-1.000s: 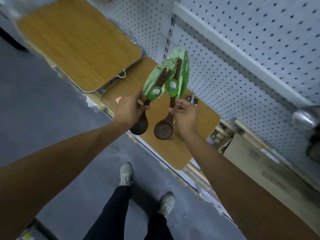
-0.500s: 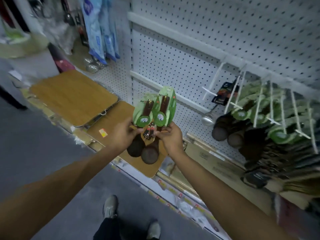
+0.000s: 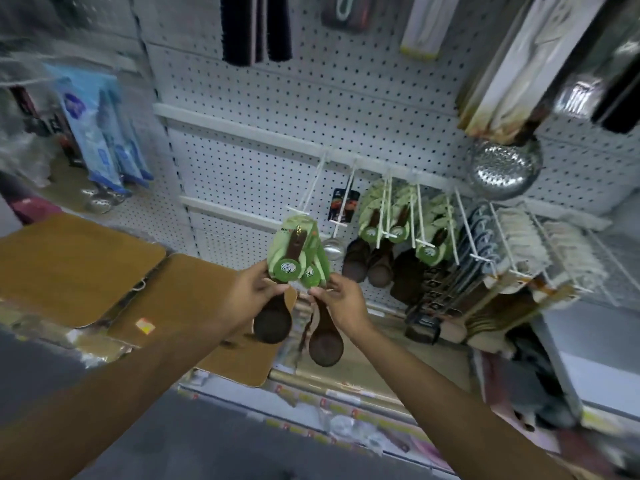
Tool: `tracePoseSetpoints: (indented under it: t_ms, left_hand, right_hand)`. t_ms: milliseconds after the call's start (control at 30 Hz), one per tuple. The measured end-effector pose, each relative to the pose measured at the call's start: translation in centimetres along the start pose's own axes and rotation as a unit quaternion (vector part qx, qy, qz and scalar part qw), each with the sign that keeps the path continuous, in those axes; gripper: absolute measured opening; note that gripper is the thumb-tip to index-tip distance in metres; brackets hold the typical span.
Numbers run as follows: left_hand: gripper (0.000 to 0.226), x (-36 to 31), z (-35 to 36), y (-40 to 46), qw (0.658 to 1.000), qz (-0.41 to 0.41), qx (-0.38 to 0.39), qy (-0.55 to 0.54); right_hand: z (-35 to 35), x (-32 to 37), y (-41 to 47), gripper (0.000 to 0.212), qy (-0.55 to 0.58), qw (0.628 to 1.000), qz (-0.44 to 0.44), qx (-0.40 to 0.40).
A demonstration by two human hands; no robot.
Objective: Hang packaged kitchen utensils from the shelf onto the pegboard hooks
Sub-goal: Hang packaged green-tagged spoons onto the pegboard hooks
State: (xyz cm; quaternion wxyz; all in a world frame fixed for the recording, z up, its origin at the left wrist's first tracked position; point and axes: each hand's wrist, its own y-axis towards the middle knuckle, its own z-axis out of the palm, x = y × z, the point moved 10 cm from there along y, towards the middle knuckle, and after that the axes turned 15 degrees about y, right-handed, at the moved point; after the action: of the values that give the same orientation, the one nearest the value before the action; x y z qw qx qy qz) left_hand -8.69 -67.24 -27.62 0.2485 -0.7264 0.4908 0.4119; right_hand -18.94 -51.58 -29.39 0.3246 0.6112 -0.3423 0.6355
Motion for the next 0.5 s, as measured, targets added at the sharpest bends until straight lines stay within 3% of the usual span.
tracePoseSetpoints:
  t_ms: [233, 500]
  left_hand:
    - [0.039, -1.0, 2.7, 0.2, 0.997, 0.036, 0.073, 0.018]
    - [0.034, -3.2, 4.3, 0.9, 0.989, 0.079, 0.12, 0.022]
  right_hand:
    - [-4.0, -1.5, -2.8, 0.036, 0.023, 0.999, 0.023, -0.035]
    - [-8.2, -2.6, -5.1, 0.027, 0.102, 0.981, 0.049, -0.155]
